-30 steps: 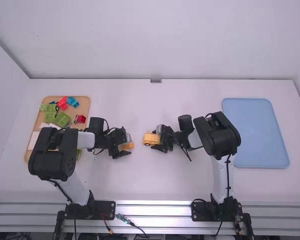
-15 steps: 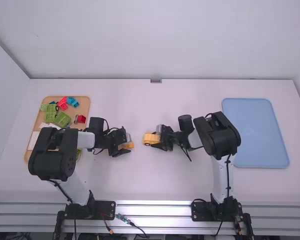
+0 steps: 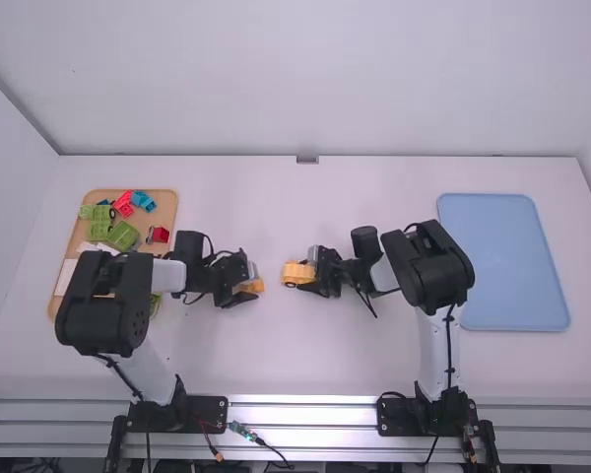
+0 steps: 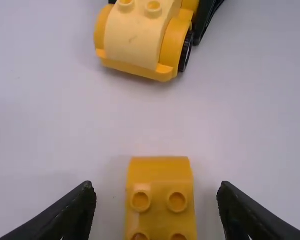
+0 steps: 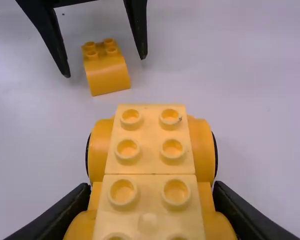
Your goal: Assemble lego blocks to make yellow taxi
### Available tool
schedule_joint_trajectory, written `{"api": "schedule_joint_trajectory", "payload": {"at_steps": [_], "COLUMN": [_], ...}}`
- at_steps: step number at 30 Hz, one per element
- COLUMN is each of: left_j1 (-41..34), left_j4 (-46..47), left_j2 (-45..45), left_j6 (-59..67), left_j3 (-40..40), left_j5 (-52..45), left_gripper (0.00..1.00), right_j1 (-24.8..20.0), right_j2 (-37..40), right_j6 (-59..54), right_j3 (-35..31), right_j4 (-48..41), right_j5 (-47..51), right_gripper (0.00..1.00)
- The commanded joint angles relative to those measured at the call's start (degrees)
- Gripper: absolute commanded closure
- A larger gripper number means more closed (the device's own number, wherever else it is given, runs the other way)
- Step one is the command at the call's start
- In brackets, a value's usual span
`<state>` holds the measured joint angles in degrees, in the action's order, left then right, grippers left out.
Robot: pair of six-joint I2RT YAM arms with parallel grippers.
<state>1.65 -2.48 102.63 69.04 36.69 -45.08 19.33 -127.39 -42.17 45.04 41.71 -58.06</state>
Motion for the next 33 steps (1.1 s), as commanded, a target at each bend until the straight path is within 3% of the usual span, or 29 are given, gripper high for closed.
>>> {"api": "schedule_joint_trajectory", "payload": {"at_steps": [1, 11, 21, 28, 33], "left_j1": [0.66, 0.28, 0.28, 3.10, 4.87], "left_j4": [0.31, 0.39, 0.04, -1.03, -1.53], "left_j2": [0.61, 1.09, 1.99, 1.99, 1.99], "left_j6": [0.87, 0.87, 1.16, 2.51, 4.28], "left_j3": [1.07, 1.18, 1.16, 0.72, -0.72], "left_j5": [-2.47, -2.03, -2.14, -6.78, -9.03], "left_gripper": [0.35, 0.45, 0.43, 0.45, 0.41], "right_j1": [0.20, 0.20, 0.20, 0.20, 0.20], "right_j2": [-1.07, -1.07, -1.07, -1.07, -1.07], "right_j6": [0.33, 0.35, 0.35, 0.33, 0.35], "right_j3": [-0.04, -0.04, -0.04, -0.04, 0.02], "right_j4": [-0.61, -0.61, -0.61, -0.61, -0.61], "right_j5": [0.68, 0.66, 0.66, 0.66, 0.66], "right_gripper": [0.51, 0.50, 0.50, 0.50, 0.50]}}
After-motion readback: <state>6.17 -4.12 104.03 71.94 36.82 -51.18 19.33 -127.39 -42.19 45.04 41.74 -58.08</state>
